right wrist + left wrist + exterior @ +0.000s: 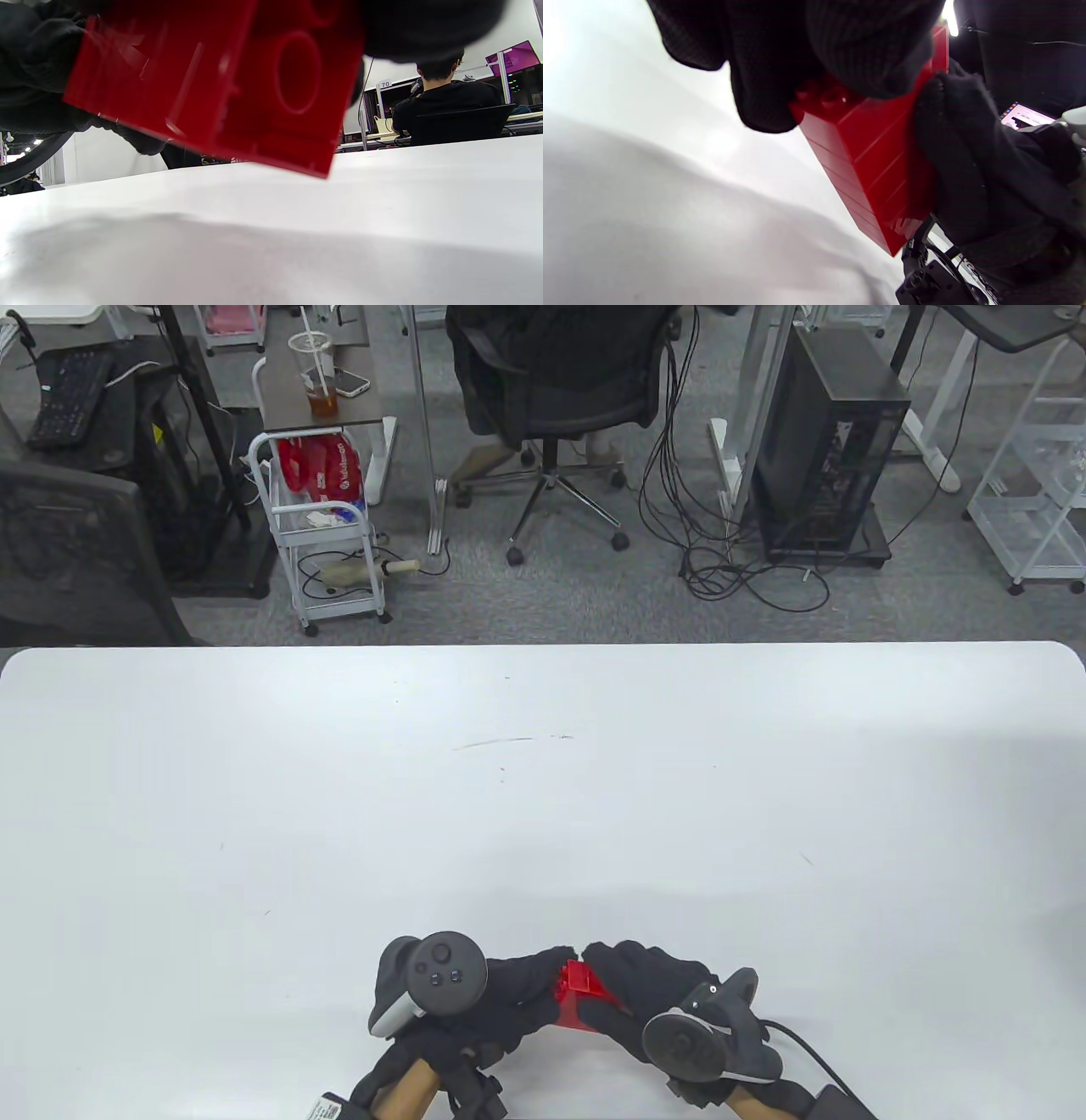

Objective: Separate stacked toy bricks from each other

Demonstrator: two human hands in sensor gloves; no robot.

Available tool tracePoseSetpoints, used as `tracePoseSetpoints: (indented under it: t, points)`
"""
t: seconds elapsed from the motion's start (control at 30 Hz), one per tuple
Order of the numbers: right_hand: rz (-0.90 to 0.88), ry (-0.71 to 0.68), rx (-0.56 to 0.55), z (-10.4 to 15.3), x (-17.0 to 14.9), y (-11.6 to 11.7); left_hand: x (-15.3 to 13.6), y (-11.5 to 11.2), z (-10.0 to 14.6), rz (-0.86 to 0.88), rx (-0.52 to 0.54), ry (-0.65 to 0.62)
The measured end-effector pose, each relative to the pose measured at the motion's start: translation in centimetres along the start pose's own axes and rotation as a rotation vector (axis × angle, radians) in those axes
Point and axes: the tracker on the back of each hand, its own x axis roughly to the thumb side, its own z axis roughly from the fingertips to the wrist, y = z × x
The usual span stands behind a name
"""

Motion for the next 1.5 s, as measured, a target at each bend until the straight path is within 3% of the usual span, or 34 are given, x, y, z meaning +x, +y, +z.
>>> tracePoseSetpoints:
  t: [0.23,0.37,0.4,0.43,0.47,0.53,0.6,1.0,1.2,1.5]
  points:
    - [-0.023,0.028,0.010,-0.1,0.2,0.1,0.5,-0.1,0.2,-0.076,0.053,-0.014]
    - [-0.017,0.048,-0.009,-0.1,0.1,0.0,1.4,-0.5,0.4,-0.183,0.129,-0.018]
    - [0.007,0.105,-0.015,-0.1,-0.1,0.0,1.7,-0.5,0.7,-0.239,0.219,-0.011]
    - [-0.023,0.103,-0.015,-0.2,-0.4,0.1,2.1,-0.5,0.6,-0.289,0.241,-0.029]
    - [-0.055,0.086,-0.015,-0.4,-0.6,0.1,2.3,-0.5,0.4,-0.288,0.188,-0.006]
    - [-0.061,0.111,-0.012,-0.4,-0.8,0.2,2.4,-0.5,0.4,-0.315,0.204,0.001]
    - [-0.049,0.110,-0.002,-0.5,-0.8,0.4,2.3,-0.5,0.3,-0.320,0.154,0.023]
    - [-0.075,0.194,-0.045,-0.6,-2.6,0.4,1.6,0.1,0.6,-0.478,0.155,0.068]
    - [-0.093,0.223,-0.057,-0.6,-3.5,0.3,0.6,1.1,0.9,-0.605,0.230,0.150]
    - [-0.105,0.223,-0.059,-0.5,-3.7,0.3,-2.5,4.0,2.0,-0.759,0.335,0.398]
